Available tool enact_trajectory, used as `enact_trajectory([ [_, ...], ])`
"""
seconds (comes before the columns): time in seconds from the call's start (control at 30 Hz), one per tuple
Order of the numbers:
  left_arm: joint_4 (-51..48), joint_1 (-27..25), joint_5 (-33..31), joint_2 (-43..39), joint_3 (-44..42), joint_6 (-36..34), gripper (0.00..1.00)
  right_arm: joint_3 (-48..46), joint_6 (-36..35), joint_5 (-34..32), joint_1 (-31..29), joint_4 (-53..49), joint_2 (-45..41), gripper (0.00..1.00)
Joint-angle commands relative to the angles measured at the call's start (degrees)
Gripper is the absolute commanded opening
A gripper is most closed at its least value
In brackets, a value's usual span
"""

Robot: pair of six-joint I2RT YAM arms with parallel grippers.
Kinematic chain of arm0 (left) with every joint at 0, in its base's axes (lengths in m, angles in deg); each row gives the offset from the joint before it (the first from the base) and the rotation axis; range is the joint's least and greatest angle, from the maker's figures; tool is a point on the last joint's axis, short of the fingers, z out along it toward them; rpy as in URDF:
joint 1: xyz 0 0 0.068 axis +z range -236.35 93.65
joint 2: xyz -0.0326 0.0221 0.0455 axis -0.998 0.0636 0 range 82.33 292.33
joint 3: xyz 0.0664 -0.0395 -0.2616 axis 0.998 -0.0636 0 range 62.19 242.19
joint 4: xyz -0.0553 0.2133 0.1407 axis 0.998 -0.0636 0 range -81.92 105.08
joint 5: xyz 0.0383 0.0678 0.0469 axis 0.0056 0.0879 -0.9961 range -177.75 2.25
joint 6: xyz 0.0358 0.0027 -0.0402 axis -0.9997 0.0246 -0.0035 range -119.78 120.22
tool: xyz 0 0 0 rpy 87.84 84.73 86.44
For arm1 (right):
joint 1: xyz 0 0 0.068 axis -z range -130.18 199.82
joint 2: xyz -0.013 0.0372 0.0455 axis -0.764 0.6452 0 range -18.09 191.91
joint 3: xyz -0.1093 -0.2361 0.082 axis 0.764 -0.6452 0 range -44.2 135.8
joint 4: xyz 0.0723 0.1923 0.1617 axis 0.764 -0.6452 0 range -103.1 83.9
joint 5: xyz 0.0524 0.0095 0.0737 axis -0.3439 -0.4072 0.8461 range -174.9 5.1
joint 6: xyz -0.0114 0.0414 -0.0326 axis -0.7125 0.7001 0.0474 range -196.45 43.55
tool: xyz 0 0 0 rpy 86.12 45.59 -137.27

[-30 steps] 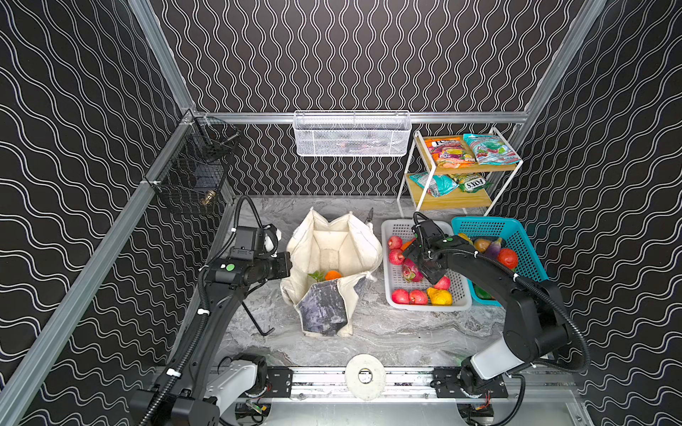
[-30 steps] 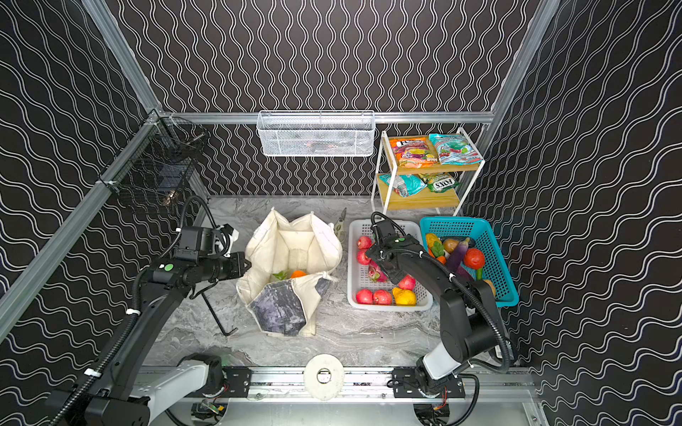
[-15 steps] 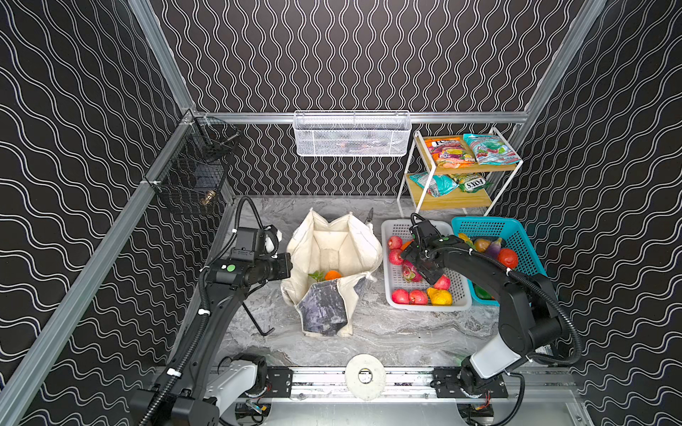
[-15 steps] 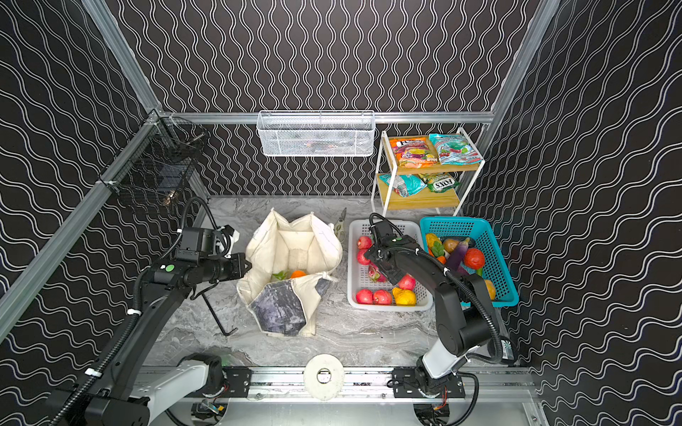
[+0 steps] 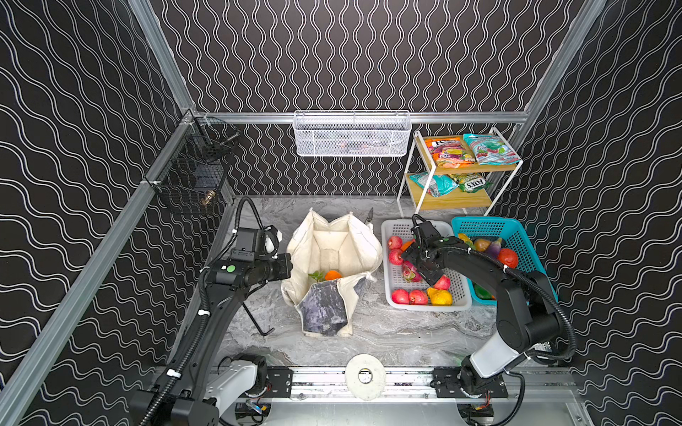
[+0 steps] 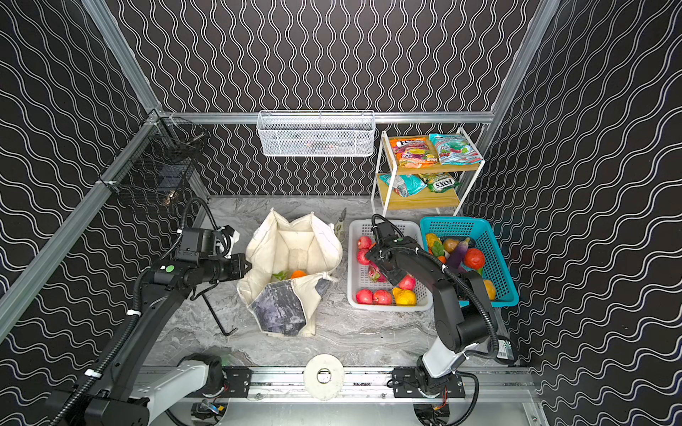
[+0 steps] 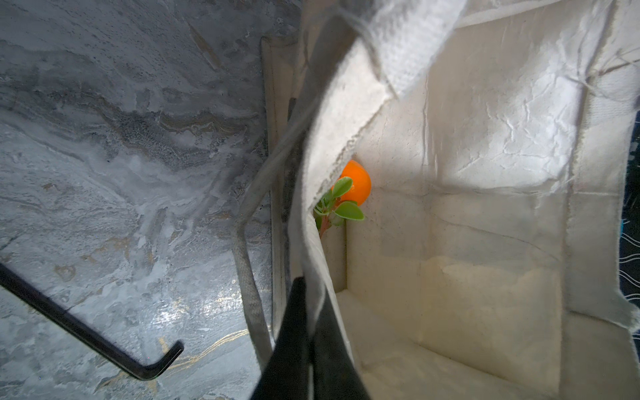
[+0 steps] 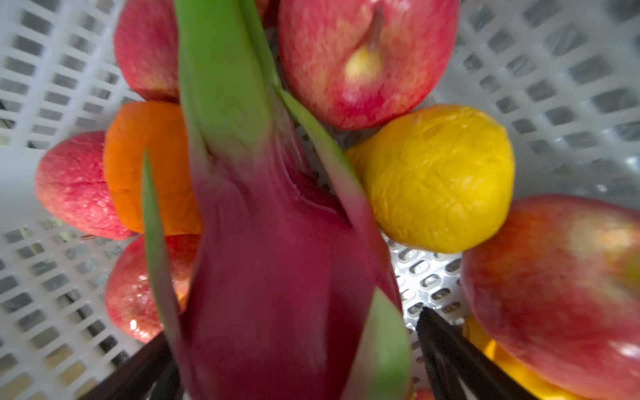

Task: Place the food into the grocery bag and tie it
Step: 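Move the right gripper over the white basket and grasp the pink dragon fruit, then lift the dragon fruit and carry it into the tote bag with the right gripper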

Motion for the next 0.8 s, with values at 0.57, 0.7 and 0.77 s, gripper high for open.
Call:
enact_trajectory([
  [0.57,0.2,-0.3,1.3,-0.2,-0.6,-0.6,0.00,-2.7,2.4,-0.2,0.1,3.7,-0.8,0.86],
  [0.7,0.1,-0.3,1.1,-0.5,-0.7,-0.5,0.00,-3.2,2.3,-0.6,0.1,4.2,-1.8,0.80],
  [0.77,0.2,-0.3,1.1,-0.6,-0.8,-0.5,0.00,-2.9,1.9,-0.7,0.1,3.7,-2.4,0.79],
])
